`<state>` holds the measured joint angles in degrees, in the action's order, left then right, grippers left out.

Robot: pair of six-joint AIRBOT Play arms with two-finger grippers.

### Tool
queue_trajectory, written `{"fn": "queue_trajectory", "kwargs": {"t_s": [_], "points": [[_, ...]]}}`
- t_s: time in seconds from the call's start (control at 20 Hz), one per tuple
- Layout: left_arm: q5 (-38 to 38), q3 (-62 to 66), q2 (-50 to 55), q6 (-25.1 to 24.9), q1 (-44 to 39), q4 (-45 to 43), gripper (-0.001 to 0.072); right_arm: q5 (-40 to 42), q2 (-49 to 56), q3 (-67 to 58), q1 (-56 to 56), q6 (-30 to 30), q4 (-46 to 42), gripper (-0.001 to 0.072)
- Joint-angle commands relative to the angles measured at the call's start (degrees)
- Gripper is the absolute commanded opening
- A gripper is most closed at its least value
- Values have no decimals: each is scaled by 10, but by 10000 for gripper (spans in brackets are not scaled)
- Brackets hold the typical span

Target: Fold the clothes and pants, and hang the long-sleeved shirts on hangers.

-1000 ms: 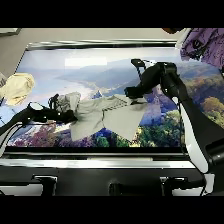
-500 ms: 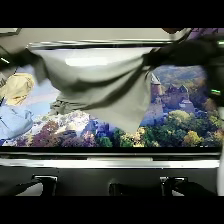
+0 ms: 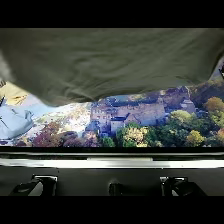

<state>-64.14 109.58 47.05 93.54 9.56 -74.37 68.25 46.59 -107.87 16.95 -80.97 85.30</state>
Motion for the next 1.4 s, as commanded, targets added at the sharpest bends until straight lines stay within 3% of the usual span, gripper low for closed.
{"fn": "queue_trajectory", "kwargs": {"t_s": [0.0,0.35,0.55,0.65,0.75,0.8,0.9,1.05,1.1,1.15,1.25,1.3,1.35], "points": [[-6,5,-21,43,1,-84,15,10,-16,-1,0,28,-10,35],[-3,5,199,16,-2,-82,15,6,174,11,0,-9,-61,35],[56,6,391,17,-8,-80,15,-67,336,37,0,-8,-67,35],[103,6,473,17,-17,-70,15,-119,421,37,-18,30,-58,35],[131,6,539,16,-32,-67,16,-158,491,37,-52,111,-17,35],[131,6,565,16,-38,-66,17,-165,517,37,-68,118,30,35],[106,6,612,17,-52,-66,17,-156,559,37,-87,112,126,36],[40,6,653,27,-65,-62,24,-128,596,37,-84,68,194,37],[23,6,656,30,-66,-56,69,-117,600,37,-84,62,215,48],[9,7,654,30,-63,-47,157,-108,600,37,-86,56,224,110],[-25,14,636,29,-50,-38,380,-80,586,35,-99,14,261,209],[-51,21,622,27,-39,-38,403,-51,570,35,-114,-23,284,235],[-83,24,602,11,-24,-38,403,-14,550,35,-132,-61,290,306]]}}
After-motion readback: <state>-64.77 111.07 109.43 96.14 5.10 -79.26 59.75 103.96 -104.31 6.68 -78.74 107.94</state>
